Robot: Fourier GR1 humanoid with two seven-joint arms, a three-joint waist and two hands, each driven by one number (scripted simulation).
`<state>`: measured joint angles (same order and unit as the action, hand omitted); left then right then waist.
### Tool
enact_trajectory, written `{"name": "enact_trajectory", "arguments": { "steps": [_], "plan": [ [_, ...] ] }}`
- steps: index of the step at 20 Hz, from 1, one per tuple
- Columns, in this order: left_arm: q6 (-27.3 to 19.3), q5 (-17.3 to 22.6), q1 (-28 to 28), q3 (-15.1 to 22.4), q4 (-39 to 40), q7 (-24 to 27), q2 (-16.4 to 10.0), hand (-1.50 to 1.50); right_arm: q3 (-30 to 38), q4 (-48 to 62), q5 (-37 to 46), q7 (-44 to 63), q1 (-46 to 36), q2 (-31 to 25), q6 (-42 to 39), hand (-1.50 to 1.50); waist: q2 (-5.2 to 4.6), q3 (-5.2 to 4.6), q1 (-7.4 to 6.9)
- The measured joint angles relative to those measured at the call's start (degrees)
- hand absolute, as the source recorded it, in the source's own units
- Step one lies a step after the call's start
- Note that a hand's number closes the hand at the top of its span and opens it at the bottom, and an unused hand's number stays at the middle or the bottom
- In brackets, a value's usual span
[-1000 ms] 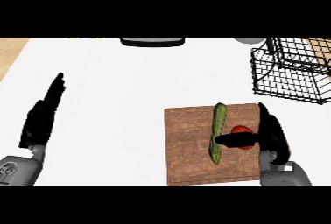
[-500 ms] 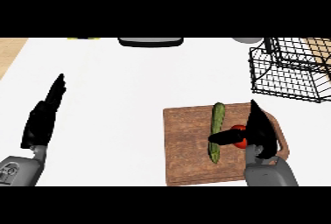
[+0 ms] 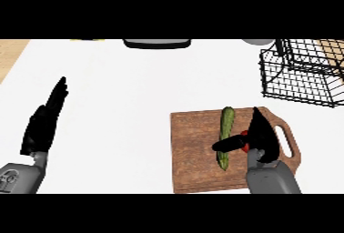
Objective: Pick the squash from the cutting board and place it in the tiered basket
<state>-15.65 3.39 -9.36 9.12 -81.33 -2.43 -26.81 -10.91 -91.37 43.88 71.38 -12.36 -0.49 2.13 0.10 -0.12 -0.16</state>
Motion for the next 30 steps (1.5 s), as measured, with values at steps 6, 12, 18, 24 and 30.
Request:
{"name": "enact_trajectory", "arguments": {
  "steps": [6,12,18,24,30],
  "plan": [
    [0.45,-0.37,0.23,-0.69,0.64,0.85,0.48,0.0,0.72,1.02,-0.89,-0.02,0.01,0.17,0.01,-1.5,-0.02,0.03,0.06],
    [0.89,-0.7,0.54,-1.14,0.02,0.62,1.16,0.0,0.98,3.75,-2.32,-0.51,-1.09,0.09,0.57,-1.5,-0.01,0.01,-0.13],
    [0.94,-1.9,0.24,-1.03,0.09,0.16,2.04,0.0,0.34,7.04,-4.08,-1.01,-2.86,-0.38,1.61,-1.5,0.11,-0.2,-0.21],
    [1.92,-1.95,0.31,-1.91,-0.34,0.02,1.82,0.0,1.21,10.15,-8.46,-2.81,-4.32,-1.11,1.74,1.5,0.42,-0.58,-0.26],
    [2.46,-2.61,-1.22,-2.58,1.14,-0.18,2.44,0.0,-1.77,14.36,-6.79,-3.93,-7.61,-1.69,-0.05,1.5,0.53,-0.79,0.03]
  ]
}}
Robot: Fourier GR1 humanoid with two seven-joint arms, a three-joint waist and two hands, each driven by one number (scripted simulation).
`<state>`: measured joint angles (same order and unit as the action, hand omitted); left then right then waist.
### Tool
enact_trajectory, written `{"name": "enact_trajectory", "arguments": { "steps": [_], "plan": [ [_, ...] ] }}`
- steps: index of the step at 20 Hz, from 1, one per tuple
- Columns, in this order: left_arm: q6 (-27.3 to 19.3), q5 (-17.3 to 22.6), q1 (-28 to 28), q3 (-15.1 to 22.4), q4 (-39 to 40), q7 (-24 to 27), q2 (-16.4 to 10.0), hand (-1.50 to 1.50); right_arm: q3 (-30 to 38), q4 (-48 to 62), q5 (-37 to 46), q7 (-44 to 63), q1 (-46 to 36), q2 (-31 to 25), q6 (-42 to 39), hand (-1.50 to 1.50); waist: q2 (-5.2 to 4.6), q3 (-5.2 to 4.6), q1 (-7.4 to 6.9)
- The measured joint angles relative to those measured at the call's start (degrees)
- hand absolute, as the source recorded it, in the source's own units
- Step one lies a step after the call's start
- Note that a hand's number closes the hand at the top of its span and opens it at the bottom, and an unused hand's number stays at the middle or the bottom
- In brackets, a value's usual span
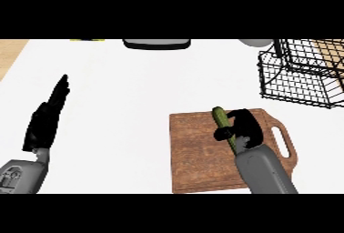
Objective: Pick the squash from the cutting board and place it in the tiered basket
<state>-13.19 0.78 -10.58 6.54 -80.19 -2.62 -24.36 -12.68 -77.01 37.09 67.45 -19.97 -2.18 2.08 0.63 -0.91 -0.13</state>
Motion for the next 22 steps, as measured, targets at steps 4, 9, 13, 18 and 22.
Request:
{"name": "enact_trajectory", "arguments": {
  "steps": [4,9,13,18,22],
  "plan": [
    [0.18,-0.4,0.67,-0.23,-1.55,-0.98,0.1,0.0,0.4,-0.9,-1.04,-0.93,0.27,0.19,1.33,1.5,0.02,0.17,-0.05],
    [-0.19,-1.69,1.3,-0.27,-1.78,-0.85,1.2,0.0,-2.14,-2.6,-1.29,-0.86,-1.35,0.94,2.94,1.5,-0.25,0.53,-0.1],
    [0.68,-1.66,0.78,-0.38,-1.56,-0.42,1.3,0.0,-7.28,0.82,0.73,-7.21,-7.05,1.12,0.23,1.5,-0.71,0.74,-1.16],
    [1.46,-1.27,0.89,-1.25,-2.1,-0.99,1.14,0.0,-10.7,2.06,4.09,-13.54,-12.72,1.71,1.23,1.5,-0.7,0.87,-0.97],
    [1.07,-1.79,1.06,-1.36,-1.66,-0.73,1.77,0.0,-9.28,-1.65,8.19,-13.72,-17.7,1.42,5.22,1.5,-0.54,0.88,-0.33]
  ]
}}
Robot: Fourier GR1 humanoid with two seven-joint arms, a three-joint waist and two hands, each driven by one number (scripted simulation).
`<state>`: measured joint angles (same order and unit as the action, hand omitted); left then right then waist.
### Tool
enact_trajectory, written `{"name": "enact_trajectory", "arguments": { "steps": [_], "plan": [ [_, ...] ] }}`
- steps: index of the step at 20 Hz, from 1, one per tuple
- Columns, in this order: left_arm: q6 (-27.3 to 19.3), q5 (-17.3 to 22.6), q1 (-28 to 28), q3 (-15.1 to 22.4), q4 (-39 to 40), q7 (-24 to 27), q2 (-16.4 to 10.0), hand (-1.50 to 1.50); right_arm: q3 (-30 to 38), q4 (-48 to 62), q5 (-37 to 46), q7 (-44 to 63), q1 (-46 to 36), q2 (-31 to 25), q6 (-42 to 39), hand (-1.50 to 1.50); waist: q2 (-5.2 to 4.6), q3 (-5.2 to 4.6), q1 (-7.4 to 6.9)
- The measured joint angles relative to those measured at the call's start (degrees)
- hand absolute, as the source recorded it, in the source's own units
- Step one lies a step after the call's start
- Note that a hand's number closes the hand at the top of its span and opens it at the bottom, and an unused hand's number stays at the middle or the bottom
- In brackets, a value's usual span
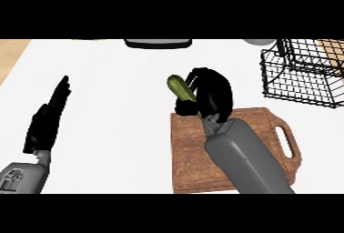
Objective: Pick the squash from the cutting board and place it in the tiered basket
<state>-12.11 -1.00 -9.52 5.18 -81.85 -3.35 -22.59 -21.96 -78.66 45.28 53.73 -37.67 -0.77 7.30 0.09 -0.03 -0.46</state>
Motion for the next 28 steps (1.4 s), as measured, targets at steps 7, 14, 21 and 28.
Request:
{"name": "enact_trajectory", "arguments": {
  "steps": [7,14,21,28],
  "plan": [
    [0.13,-0.32,-0.1,-0.84,-0.63,-0.81,0.22,0.0,4.13,-7.33,7.57,1.43,-7.08,-4.05,1.68,1.5,0.15,0.0,0.55],
    [0.75,-1.06,1.08,-1.21,-1.46,-0.7,0.47,0.0,10.67,-10.37,8.37,2.32,-14.45,-12.68,-8.52,1.5,0.11,0.0,0.56],
    [1.63,-2.12,0.47,-2.18,-1.52,-1.45,1.19,0.0,18.48,-7.72,3.21,-2.98,-17.09,-16.7,-13.23,1.5,-0.03,0.01,0.31],
    [2.32,-3.03,-0.28,-2.87,-0.84,-0.77,1.91,0.0,20.51,3.47,5.71,-13.28,-17.95,-22.55,-11.98,1.5,-0.27,0.01,-0.1]
  ]
}}
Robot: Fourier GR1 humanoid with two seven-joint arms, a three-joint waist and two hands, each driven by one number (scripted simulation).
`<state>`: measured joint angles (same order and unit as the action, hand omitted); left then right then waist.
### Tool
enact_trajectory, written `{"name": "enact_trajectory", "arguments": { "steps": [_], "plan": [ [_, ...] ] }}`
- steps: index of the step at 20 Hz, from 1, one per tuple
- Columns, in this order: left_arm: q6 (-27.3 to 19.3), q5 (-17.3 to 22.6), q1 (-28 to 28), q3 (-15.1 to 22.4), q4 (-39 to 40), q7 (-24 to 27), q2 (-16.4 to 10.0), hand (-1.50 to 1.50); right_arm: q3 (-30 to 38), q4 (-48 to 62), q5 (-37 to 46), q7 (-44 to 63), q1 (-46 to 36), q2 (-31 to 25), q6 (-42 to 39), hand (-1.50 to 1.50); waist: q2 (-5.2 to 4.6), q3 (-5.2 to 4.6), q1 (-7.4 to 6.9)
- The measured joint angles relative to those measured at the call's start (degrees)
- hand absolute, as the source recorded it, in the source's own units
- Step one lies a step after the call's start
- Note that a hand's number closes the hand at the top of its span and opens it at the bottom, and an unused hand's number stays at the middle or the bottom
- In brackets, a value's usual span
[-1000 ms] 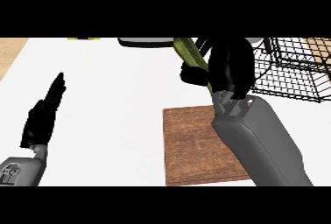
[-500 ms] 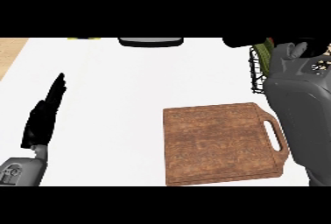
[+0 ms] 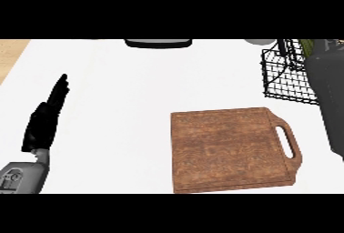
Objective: Pick the squash from the cutting board and place it in the tiered basket
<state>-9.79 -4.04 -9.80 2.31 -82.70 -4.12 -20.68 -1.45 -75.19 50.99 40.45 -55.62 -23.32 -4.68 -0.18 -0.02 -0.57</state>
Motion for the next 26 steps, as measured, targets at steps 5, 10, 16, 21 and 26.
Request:
{"name": "enact_trajectory", "arguments": {
  "steps": [5,10,16,21,26],
  "plan": [
    [0.78,0.23,-0.2,-0.35,0.32,-0.07,0.23,0.0,-1.22,6.86,5.52,-3.73,-0.19,-5.97,-0.48,1.5,-0.11,-0.01,-0.04],
    [1.0,-0.55,0.63,-0.6,-0.29,0.09,0.58,0.0,0.11,13.93,8.65,-8.55,-0.29,-9.77,2.22,1.5,-0.03,0.0,-0.13],
    [1.73,-0.85,1.29,-1.39,-0.85,0.55,0.94,0.0,3.27,24.32,7.91,-18.71,-1.27,-12.42,5.29,1.5,-0.07,0.03,-0.38],
    [1.21,-2.1,0.52,-1.15,-1.61,-0.97,2.15,0.0,6.37,29.25,5.09,-24.76,-1.2,-12.95,5.07,1.5,-0.02,0.02,-0.19],
    [2.59,-1.57,0.77,-2.62,-0.25,0.4,1.75,0.0,9.38,33.48,1.92,-27.29,-1.0,-12.19,3.35,1.5,-0.03,0.02,-0.18]
  ]
}}
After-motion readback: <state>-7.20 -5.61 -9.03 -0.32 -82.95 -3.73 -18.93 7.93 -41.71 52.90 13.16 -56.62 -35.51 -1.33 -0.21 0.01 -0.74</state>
